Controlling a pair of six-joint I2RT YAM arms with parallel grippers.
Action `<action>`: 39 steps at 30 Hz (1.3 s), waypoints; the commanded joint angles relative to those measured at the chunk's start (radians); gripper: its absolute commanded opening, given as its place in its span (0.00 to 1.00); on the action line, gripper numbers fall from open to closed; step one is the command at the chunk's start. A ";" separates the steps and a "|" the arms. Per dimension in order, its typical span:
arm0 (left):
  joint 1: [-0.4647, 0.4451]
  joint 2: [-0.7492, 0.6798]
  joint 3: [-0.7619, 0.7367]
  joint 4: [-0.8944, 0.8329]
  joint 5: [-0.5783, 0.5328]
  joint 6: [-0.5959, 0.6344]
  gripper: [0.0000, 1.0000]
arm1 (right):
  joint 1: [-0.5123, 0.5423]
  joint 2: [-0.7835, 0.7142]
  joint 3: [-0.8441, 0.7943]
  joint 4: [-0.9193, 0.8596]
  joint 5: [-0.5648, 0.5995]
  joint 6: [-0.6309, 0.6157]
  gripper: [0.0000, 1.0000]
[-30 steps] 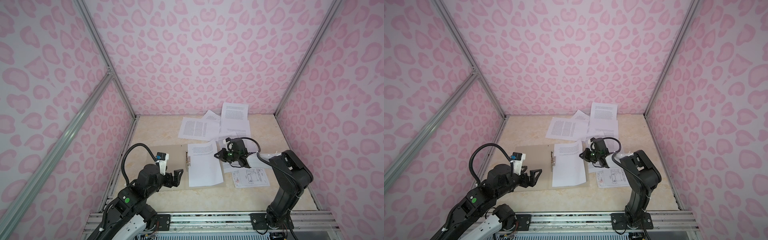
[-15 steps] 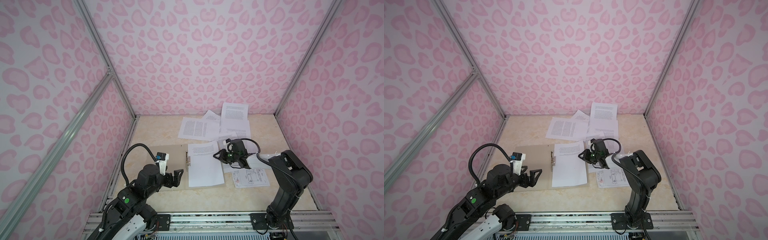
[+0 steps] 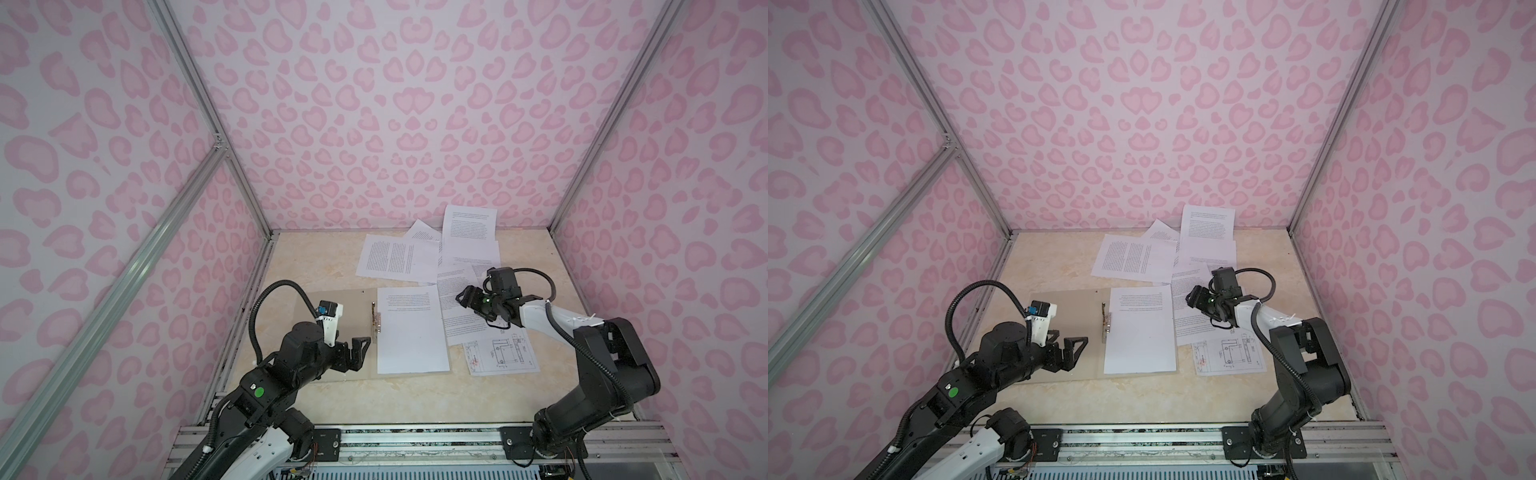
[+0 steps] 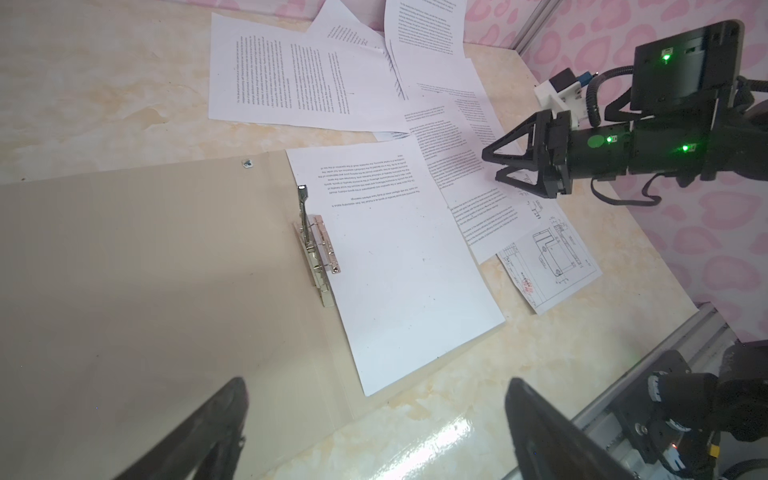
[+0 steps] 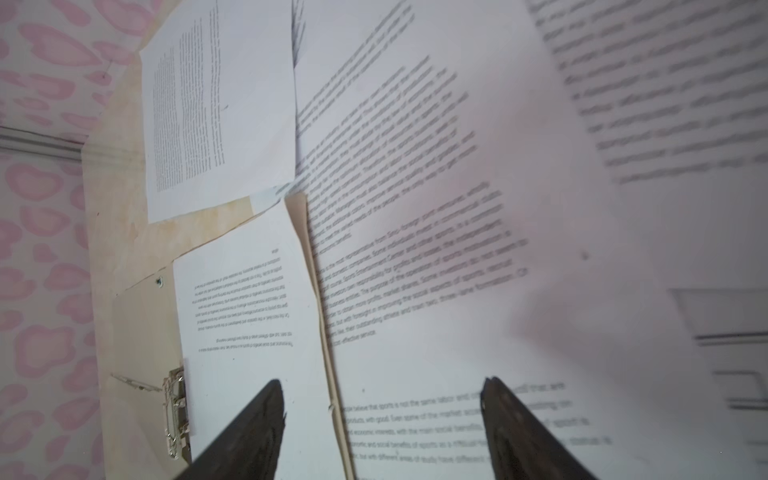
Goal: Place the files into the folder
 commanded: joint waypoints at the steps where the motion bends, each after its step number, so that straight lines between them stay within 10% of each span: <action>1: 0.000 0.066 0.000 0.103 0.093 -0.052 0.98 | -0.036 0.006 0.039 -0.047 -0.014 -0.112 0.72; 11: -0.096 0.514 0.115 0.323 0.138 -0.131 0.99 | -0.220 0.150 0.243 -0.048 0.020 -0.102 0.87; 19: -0.172 0.836 0.275 0.460 0.211 -0.199 0.99 | -0.340 0.419 0.435 0.274 -0.134 -0.061 0.88; 31: -0.177 0.812 0.252 0.449 0.198 -0.185 1.00 | -0.440 0.892 1.027 0.444 -0.443 0.108 0.81; 39: -0.178 0.785 0.248 0.436 0.179 -0.170 1.00 | -0.444 1.216 1.536 0.236 -0.463 0.160 0.83</action>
